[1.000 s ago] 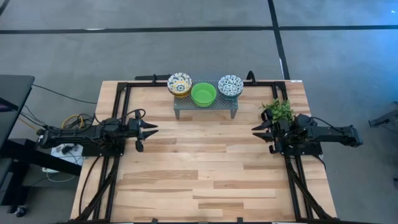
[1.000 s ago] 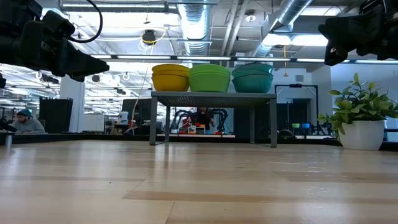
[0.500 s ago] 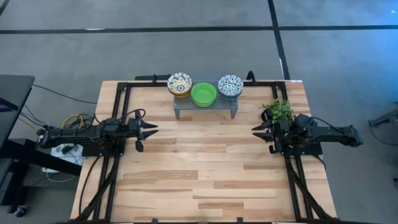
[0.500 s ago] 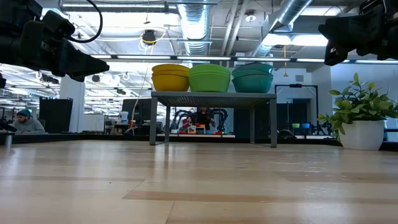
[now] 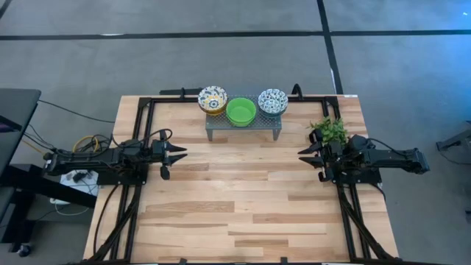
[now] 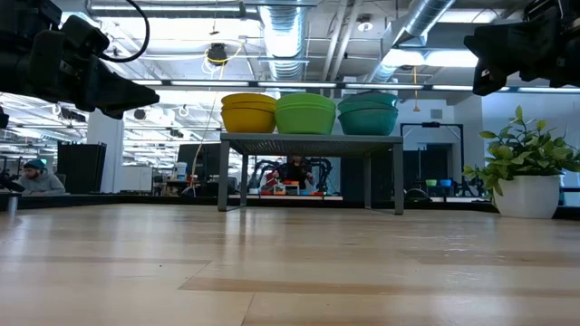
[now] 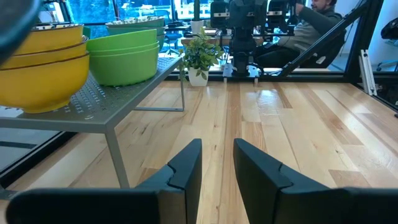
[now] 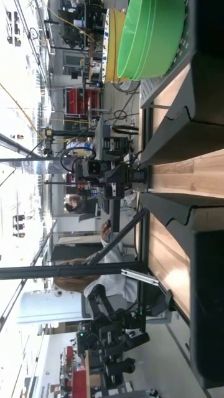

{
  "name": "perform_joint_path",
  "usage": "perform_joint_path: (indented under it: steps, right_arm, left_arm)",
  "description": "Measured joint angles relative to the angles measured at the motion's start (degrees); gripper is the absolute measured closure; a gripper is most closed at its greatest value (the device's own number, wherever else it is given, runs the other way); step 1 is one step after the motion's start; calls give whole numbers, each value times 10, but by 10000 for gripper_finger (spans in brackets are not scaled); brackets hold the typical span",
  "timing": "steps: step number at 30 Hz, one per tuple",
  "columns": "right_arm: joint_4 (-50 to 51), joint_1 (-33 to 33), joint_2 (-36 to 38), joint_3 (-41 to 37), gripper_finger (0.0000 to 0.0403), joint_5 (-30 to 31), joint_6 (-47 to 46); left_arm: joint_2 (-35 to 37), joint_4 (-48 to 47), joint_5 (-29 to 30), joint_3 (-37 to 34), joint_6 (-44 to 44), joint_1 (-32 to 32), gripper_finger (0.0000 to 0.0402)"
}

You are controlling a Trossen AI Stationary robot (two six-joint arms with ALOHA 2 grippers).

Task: Pick & Place Mini bowls
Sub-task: Return to Home Position

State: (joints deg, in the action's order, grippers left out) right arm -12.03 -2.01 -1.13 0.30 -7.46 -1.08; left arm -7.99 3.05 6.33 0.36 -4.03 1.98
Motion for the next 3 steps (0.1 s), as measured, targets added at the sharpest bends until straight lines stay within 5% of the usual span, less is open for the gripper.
perform_joint_path:
  steps: [3]
  right_arm:
    - [0, 0, 0, 0, 322, 0, 0]
  left_arm:
    - [0, 0, 0, 0, 0, 0, 308]
